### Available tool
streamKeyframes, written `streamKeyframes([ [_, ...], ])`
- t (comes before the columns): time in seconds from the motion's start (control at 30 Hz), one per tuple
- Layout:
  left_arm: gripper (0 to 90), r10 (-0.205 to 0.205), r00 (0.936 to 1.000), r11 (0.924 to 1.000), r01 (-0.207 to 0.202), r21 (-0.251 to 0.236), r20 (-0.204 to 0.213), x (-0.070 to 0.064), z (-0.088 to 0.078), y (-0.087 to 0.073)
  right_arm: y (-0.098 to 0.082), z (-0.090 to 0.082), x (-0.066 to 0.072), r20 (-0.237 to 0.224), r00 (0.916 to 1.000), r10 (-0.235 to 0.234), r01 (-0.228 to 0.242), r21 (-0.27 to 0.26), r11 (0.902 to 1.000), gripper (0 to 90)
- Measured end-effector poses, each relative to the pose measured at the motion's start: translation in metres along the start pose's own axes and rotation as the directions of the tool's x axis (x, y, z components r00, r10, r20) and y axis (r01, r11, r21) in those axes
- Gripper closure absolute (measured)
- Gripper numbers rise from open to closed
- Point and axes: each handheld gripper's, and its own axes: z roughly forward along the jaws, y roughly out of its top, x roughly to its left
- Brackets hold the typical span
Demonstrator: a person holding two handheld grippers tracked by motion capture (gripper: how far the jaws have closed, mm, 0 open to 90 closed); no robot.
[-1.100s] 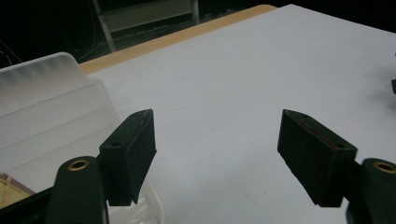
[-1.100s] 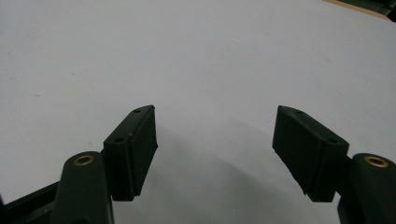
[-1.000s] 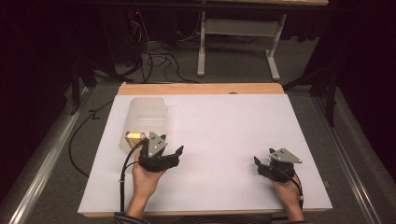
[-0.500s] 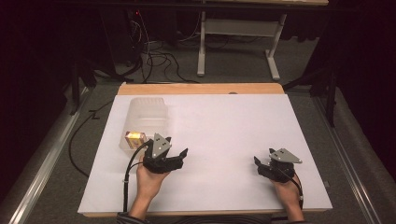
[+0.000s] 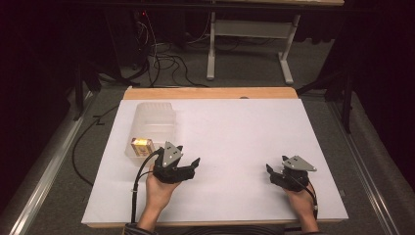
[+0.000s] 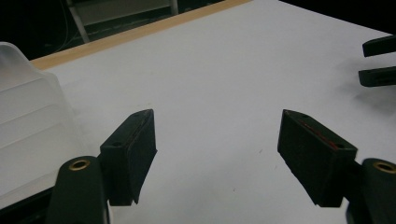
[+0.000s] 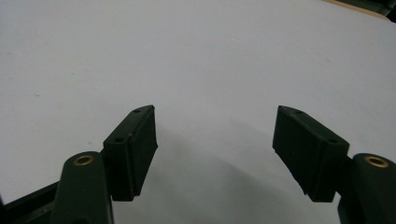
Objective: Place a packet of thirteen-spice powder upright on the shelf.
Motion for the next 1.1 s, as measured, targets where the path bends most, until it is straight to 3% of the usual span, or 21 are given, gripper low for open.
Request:
streamKeyframes([
  [0.13, 28.4, -0.012, 0.9999, 0.9999, 0.012, 0.010, 0.003, 0.001, 0.002, -0.002, 0.000, 0.000, 0.000, 0.000, 1.0000, 0.001, -0.001, 0.000, 1.0000, 30.9],
  [0.3, 28.3, 0.005, 0.9999, 0.9999, -0.005, 0.009, 0.015, -0.005, 0.002, -0.002, 0.000, 0.000, 0.000, 0.000, 1.0000, 0.001, -0.001, 0.000, 1.0000, 30.8],
  [1.1, 28.4, 0.008, 0.9983, 0.9994, -0.010, 0.033, 0.057, -0.017, 0.016, -0.010, 0.000, 0.000, 0.000, 0.002, 1.0000, 0.001, -0.001, 0.001, 1.0000, 30.8],
])
